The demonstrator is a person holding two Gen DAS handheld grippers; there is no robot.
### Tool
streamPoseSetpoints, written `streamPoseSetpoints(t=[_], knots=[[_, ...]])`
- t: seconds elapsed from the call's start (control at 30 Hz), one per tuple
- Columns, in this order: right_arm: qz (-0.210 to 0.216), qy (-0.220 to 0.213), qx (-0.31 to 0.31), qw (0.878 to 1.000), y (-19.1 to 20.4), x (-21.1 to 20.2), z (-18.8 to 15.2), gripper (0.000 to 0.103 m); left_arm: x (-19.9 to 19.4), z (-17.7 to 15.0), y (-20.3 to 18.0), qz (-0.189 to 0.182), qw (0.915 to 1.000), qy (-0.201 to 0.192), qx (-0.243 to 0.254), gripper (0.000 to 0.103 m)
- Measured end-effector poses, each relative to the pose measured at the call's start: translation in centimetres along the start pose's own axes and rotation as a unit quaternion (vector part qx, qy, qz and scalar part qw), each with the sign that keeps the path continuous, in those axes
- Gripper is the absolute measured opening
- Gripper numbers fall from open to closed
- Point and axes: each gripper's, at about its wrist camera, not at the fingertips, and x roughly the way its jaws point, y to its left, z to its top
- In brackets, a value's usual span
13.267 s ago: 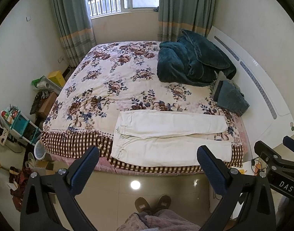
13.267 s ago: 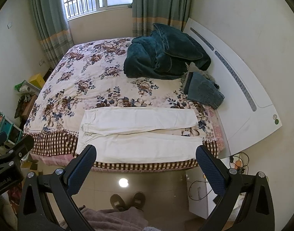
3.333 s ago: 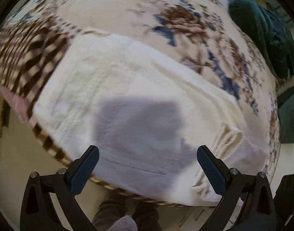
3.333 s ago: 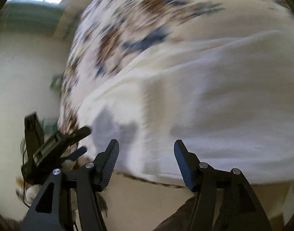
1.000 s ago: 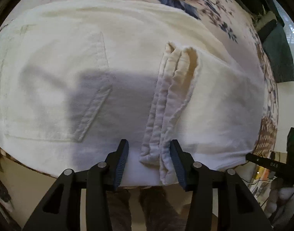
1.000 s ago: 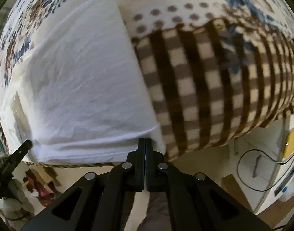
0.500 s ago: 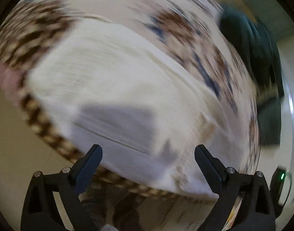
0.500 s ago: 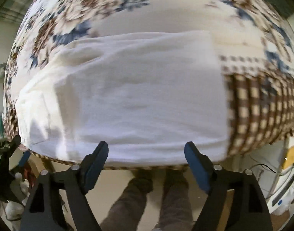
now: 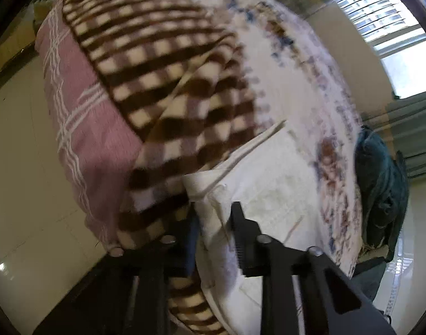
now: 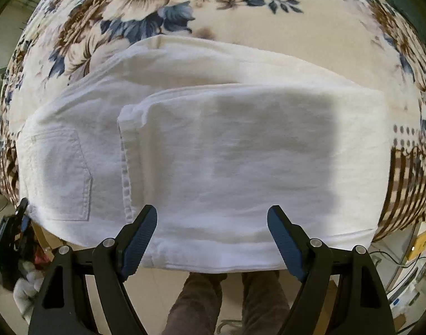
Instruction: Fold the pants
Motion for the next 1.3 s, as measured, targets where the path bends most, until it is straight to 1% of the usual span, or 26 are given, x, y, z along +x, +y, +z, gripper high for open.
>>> streamPoseSetpoints(t=[0.03,0.07,0.13,0.2,0.3,0.37,0.47,0.5,0.53,0.57,0.63,0.67,0.7,0.73,0.77,0.8,0.87,0.93,1.0,1.03,1.1,1.13,1.17,1.2,1.27,1.3], knots=[[0.0,0.002,0.001,1.0,0.0,0.1,-0.1,0.084,-0.6,-0.2,-0.8,-0.002,0.9997,-0.011,0.02,0.014],[-0.001,0.003,0.0,1.0,0.4,0.3,0.0,0.084,-1.6,-0.4,-1.9,-0.001,0.9984,-0.026,0.05,0.013],[-0.005,0.007,-0.004,1.0,0.9,0.6,0.0,0.084,-2.7,-0.5,-3.3,-0.006,0.9961,-0.035,0.081,0.013],[-0.006,0.009,-0.003,1.0,1.0,0.8,0.1,0.084,-2.9,-0.4,-4.3,-0.003,0.9952,-0.033,0.092,0.013],[-0.004,0.008,0.0,1.0,1.4,1.1,0.3,0.083,-2.5,0.0,-4.4,-0.003,0.9951,-0.035,0.093,0.013],[0.0,0.006,0.0,1.0,1.2,1.0,0.5,0.084,-1.5,1.0,-3.8,-0.002,0.9965,-0.035,0.076,0.012],[0.001,0.003,-0.003,1.0,1.0,0.5,0.3,0.083,1.9,2.7,-1.3,0.032,0.9983,-0.026,0.042,0.01],[0.002,0.003,-0.003,1.0,1.0,0.4,0.3,0.084,3.3,3.3,0.1,0.026,0.9995,-0.005,0.017,0.009],[0.005,0.003,-0.002,1.0,0.8,0.2,0.2,0.084,3.8,3.6,0.7,0.025,0.9996,0.003,0.008,0.009],[0.008,0.003,0.0,1.0,0.7,0.0,0.2,0.084,3.8,3.8,1.0,0.023,0.9997,0.006,0.007,0.009],[0.014,0.004,0.005,1.0,0.2,-0.1,0.2,0.083,2.8,3.9,1.1,0.0,0.9999,0.012,0.004,0.01],[0.017,0.005,0.009,1.0,0.0,-0.2,0.4,0.084,2.0,3.9,1.1,-0.005,0.9999,0.011,-0.003,0.013],[0.021,0.005,0.013,1.0,-0.2,-0.3,0.4,0.084,0.9,3.6,1.2,-0.016,0.9998,0.007,-0.014,0.02],[0.023,0.005,0.017,1.0,-0.3,-0.4,0.4,0.084,0.1,3.2,1.2,-0.023,0.9995,0.004,-0.021,0.04],[0.025,0.007,0.02,0.999,-0.4,-0.4,0.4,0.084,-0.5,2.8,1.4,-0.029,0.9992,0.0,-0.028,0.066],[0.027,0.007,0.021,0.999,-0.3,-0.4,0.5,0.084,-1.0,2.2,1.5,-0.037,0.9987,-0.002,-0.035,0.072],[0.028,0.003,0.02,0.999,-0.1,-0.6,0.4,0.084,-0.7,1.2,1.5,-0.041,0.9984,0.01,-0.038,0.072],[0.028,0.001,0.015,0.999,0.1,-0.8,0.6,0.084,1.0,0.4,1.6,-0.032,0.9983,0.032,-0.038,0.072],[0.024,-0.003,0.009,1.0,0.4,-1.1,0.6,0.084,3.1,-0.2,1.7,-0.032,0.9971,0.051,-0.047,0.071],[0.021,-0.005,0.006,1.0,0.4,-1.2,0.6,0.084,3.9,-0.3,1.6,-0.027,0.9972,0.054,-0.044,0.07],[0.017,-0.007,0.006,1.0,0.2,-1.2,0.7,0.084,4.5,-0.2,0.6,-0.021,0.9986,0.041,-0.027,0.07],[0.017,-0.007,0.008,1.0,0.1,-1.2,0.8,0.084,4.5,-0.1,0.0,-0.022,0.9991,0.032,-0.014,0.067],[0.018,-0.006,0.011,1.0,-0.2,-1.1,0.8,0.084,4.5,-0.1,-0.6,-0.024,0.9994,0.024,0.0,0.059],[0.019,-0.005,0.014,1.0,-0.4,-1.0,0.8,0.084,4.3,0.0,-1.1,-0.022,0.9996,0.014,0.007,0.055],[0.02,-0.003,0.018,1.0,-0.7,-0.7,0.8,0.084,3.9,0.0,-1.0,-0.028,0.9996,0.003,0.001,0.042],[0.019,-0.003,0.018,1.0,-0.8,-0.6,0.7,0.084,3.4,-0.2,-1.0,-0.034,0.9994,-0.007,0.001,0.041]])
